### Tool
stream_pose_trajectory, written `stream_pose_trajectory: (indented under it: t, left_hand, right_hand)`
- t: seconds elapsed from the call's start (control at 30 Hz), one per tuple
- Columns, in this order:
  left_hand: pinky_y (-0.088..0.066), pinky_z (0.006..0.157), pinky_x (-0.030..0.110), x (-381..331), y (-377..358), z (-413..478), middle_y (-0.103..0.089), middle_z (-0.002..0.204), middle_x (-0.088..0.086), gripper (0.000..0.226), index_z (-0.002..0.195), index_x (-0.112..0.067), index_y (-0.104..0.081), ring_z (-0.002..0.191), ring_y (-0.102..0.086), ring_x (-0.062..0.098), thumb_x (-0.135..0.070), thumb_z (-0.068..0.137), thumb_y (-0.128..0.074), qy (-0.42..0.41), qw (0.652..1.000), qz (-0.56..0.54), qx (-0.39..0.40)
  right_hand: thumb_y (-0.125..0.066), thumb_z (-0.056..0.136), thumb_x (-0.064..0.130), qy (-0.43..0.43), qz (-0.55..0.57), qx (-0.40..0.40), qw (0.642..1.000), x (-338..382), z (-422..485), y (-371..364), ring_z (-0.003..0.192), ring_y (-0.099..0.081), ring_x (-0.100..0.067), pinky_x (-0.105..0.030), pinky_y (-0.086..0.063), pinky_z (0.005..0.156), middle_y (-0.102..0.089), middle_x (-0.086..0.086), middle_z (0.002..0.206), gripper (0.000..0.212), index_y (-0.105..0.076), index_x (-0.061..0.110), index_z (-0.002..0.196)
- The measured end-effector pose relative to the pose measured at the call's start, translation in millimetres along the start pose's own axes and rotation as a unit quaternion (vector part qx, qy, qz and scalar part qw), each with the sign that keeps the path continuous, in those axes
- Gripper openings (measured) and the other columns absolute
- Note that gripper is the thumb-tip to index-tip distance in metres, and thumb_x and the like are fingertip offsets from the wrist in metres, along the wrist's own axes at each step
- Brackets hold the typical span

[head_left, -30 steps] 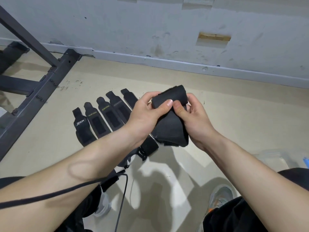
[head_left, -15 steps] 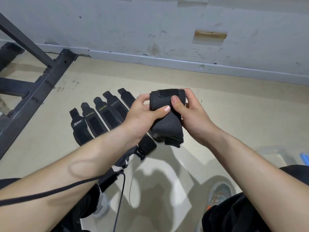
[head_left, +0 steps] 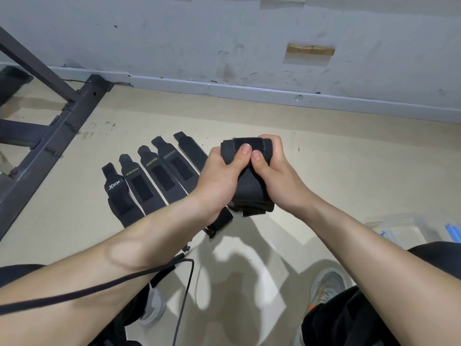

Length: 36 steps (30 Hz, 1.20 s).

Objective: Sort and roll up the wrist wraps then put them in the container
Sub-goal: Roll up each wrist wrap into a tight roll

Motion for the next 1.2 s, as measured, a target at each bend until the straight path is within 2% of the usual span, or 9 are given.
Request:
stream_pose_trajectory:
  t: [0.1,0.27,0.37,0.47,0.63,0.8,0.9,1.1,1.2]
  left_hand:
    - [-0.059,0.094,0.042,-6.1,1.3,2.6,-0.074,0.109,0.005,0.026,0.116,-0.015,-0.056,0.101,-0.073,0.019,-0.028,0.098,-0.069,-0.038,0.999,-0.015,0.002]
    - [-0.059,0.085,0.032,-8.2,0.6,3.0,-0.069,0.097,0.001,0.031,0.117,-0.02,-0.052,0.09,-0.069,0.012,-0.008,0.094,-0.071,-0.069,0.997,-0.011,0.035]
    - [-0.06,0.079,0.03,-9.2,0.9,4.7,-0.075,0.099,0.0,0.035,0.12,-0.024,-0.056,0.089,-0.074,0.012,-0.024,0.091,-0.076,-0.023,0.998,-0.021,0.048]
    - [-0.061,0.087,0.036,-10.0,-2.7,3.7,-0.077,0.111,0.006,0.043,0.12,-0.017,-0.067,0.1,-0.076,0.02,-0.045,0.088,-0.074,0.063,0.993,-0.049,0.091]
    - [-0.062,0.082,0.035,-11.2,5.1,10.5,-0.076,0.114,0.015,0.035,0.122,-0.004,-0.069,0.105,-0.074,0.028,-0.03,0.1,-0.064,0.09,0.982,-0.141,0.086]
    - [-0.063,0.074,0.037,-20.4,26.2,21.3,-0.077,0.107,0.014,0.028,0.115,-0.005,-0.071,0.094,-0.076,0.026,-0.026,0.1,-0.063,0.116,0.966,-0.232,0.02]
    - [-0.064,0.078,0.038,-23.0,32.0,25.3,-0.078,0.102,0.012,0.022,0.108,-0.007,-0.073,0.091,-0.077,0.024,-0.025,0.101,-0.062,0.113,0.963,-0.243,0.004]
    - [-0.063,0.08,0.036,-30.6,58.1,38.0,-0.078,0.109,0.01,0.032,0.122,-0.004,-0.067,0.095,-0.077,0.021,-0.021,0.095,-0.072,0.069,0.97,-0.219,-0.084]
    - [-0.062,0.074,0.035,-35.5,66.3,41.9,-0.076,0.115,0.012,0.047,0.132,-0.004,-0.059,0.098,-0.076,0.023,-0.022,0.092,-0.076,0.018,0.973,-0.19,-0.127]
  right_hand:
    - [-0.056,0.089,0.052,-0.047,0.141,-0.005,0.989,-6.5,6.1,3.3,0.098,-0.069,-0.008,-0.038,-0.053,0.098,-0.072,0.015,0.098,0.038,-0.049,0.033,0.121]
    - [-0.05,0.098,0.062,-0.068,0.109,-0.031,0.991,-5.5,7.6,6.1,0.111,-0.07,-0.017,-0.047,-0.053,0.103,-0.072,0.003,0.114,0.045,-0.057,0.022,0.117]
    - [-0.055,0.099,0.048,-0.06,0.15,-0.028,0.986,-3.4,8.4,6.7,0.104,-0.071,-0.023,-0.049,-0.056,0.099,-0.071,-0.01,0.111,0.037,-0.056,0.015,0.115]
    - [-0.056,0.105,0.033,-0.039,0.141,-0.005,0.989,-1.7,8.4,5.5,0.089,-0.068,-0.019,-0.046,-0.056,0.089,-0.069,-0.001,0.093,0.018,-0.056,0.016,0.111]
    - [-0.058,0.104,0.033,-0.054,0.149,-0.022,0.987,-6.1,5.3,2.9,0.081,-0.068,-0.018,-0.043,-0.055,0.081,-0.065,-0.001,0.084,0.028,-0.049,0.027,0.13]
    - [-0.065,0.096,0.033,-0.028,0.084,-0.003,0.996,-7.7,0.4,1.0,0.074,-0.061,-0.01,-0.035,-0.047,0.074,-0.06,0.01,0.08,0.012,-0.055,0.028,0.1]
    - [-0.071,0.091,0.029,-0.029,0.029,0.027,0.999,-8.3,-3.0,-2.5,0.082,-0.066,-0.016,-0.046,-0.055,0.08,-0.072,0.003,0.091,0.009,-0.068,0.021,0.095]
    - [-0.072,0.078,0.053,-0.079,0.03,0.02,0.996,-13.9,-2.5,1.1,0.064,-0.056,-0.044,-0.054,-0.048,0.063,-0.067,-0.025,0.077,0.059,-0.06,-0.004,0.081]
    - [-0.081,0.071,0.055,-0.111,0.06,0.003,0.992,-21.7,1.3,3.0,0.068,-0.053,-0.03,-0.042,-0.036,0.061,-0.051,-0.015,0.07,0.065,-0.045,0.0,0.072]
Point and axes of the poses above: each hand's wrist, its own z-axis towards the middle knuckle, its own y-axis out of the back of the hand, x = y × z, the point moved 5 cm from there along z, towards the middle knuckle
